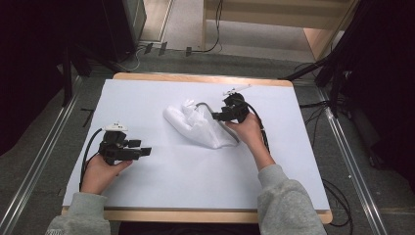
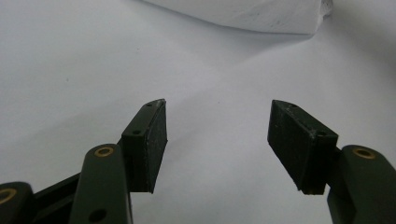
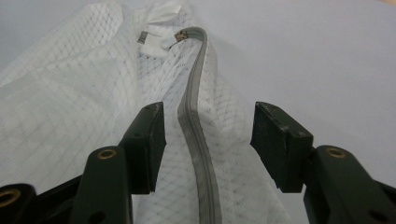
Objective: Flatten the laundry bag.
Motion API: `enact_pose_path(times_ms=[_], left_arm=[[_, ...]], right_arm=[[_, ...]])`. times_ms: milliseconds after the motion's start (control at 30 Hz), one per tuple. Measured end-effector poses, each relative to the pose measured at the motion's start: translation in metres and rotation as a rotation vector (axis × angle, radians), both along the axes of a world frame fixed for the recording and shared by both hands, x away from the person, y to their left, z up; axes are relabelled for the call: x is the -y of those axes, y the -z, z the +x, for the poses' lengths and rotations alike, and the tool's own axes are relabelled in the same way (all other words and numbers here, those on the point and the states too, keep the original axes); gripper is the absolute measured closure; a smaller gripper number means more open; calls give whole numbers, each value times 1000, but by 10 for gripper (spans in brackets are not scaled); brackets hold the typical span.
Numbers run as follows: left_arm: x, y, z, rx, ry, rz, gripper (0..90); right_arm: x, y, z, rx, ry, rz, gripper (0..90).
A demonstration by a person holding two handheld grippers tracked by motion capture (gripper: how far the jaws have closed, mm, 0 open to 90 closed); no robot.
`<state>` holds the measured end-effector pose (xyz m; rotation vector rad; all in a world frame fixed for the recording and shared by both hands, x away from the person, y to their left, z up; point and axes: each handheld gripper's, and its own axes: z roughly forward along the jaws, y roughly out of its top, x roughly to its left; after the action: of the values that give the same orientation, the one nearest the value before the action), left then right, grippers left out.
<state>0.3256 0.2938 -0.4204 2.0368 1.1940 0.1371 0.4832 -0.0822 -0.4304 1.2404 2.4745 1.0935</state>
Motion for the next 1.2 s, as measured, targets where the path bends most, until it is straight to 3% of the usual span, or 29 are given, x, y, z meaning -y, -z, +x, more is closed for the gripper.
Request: enact_pose_path(times_ms=[133,233,533,700,867,1067,1200], left_arm=[[-2,1,-2,0,-4,1,384],[-4,1,-4,2,-11,0,383],[-4,2,-5,2,-7,9,381],[-3,3,-4,1,-7,8,381],[-1,3,-1,-3,1,12,381],[3,3,3,-3,14,15,382],[5,4,6,-4,23,17,382]], right_arm=[[-7,5,8,-1,5,-20,441],[-8,9,13,-9,4,-19,502],[-7,15,18,-31,-5,-9,834],[1,4,13,-16,2,-2,855],[26,-7,11,6,59,0,855],[54,-6,11,4,118,-1,853],[70,4,12,-20,161,-6,845]])
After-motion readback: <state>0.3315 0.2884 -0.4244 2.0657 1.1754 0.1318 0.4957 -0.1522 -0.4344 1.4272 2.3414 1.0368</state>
